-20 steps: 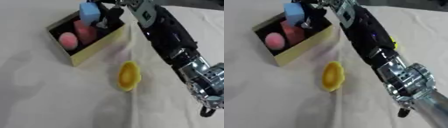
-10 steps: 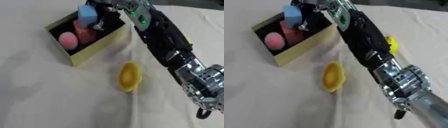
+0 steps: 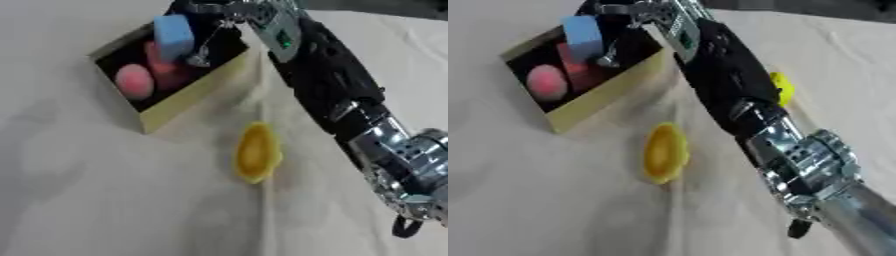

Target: Pick up objects on the table and place them in the box.

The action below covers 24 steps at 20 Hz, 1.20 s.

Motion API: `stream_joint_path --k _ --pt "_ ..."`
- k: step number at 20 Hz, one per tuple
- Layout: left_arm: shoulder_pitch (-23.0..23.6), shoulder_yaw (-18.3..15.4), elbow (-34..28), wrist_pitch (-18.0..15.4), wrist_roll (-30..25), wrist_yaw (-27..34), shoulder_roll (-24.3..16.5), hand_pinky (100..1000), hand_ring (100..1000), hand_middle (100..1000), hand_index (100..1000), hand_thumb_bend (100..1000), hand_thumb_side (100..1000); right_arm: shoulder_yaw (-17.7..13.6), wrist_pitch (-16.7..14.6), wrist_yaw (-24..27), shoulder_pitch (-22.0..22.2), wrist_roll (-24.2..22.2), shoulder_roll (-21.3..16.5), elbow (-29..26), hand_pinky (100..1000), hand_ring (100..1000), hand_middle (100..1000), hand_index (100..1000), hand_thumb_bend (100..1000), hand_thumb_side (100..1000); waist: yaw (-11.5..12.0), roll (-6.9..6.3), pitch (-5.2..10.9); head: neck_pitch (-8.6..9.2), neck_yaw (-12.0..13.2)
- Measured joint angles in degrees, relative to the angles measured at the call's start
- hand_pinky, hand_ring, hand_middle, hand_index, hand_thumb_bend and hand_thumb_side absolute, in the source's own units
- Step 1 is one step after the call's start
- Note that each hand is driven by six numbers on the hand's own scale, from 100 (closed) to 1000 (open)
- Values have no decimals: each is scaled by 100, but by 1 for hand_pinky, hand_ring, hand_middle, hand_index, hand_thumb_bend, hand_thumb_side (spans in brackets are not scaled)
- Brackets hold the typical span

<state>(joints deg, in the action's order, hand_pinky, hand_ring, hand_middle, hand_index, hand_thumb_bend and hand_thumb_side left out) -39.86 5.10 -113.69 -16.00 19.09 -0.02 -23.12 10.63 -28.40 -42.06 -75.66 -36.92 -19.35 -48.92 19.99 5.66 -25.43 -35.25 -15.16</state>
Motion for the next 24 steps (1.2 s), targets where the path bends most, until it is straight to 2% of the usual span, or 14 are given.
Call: stream_joint_path --k 11,17,24 --pt "52 1 0 15 -15 1 1 688 773 650 799 529 528 -14 -1 109 -54 63 -62 -96 912 935 810 896 443 401 -97 -61 76 -11 40" --pt "102 2 0 24 -24 2 1 688 773 650 799 529 529 -35 26 209 -58 109 -127 -193 897 923 799 889 458 377 -161 -95 115 -59 41" --pt "254 1 0 40 -27 0 -6 688 773 651 799 528 530 106 98 378 -31 274 -633 -566 875 908 791 891 465 370 -324 -135 257 -218 99"
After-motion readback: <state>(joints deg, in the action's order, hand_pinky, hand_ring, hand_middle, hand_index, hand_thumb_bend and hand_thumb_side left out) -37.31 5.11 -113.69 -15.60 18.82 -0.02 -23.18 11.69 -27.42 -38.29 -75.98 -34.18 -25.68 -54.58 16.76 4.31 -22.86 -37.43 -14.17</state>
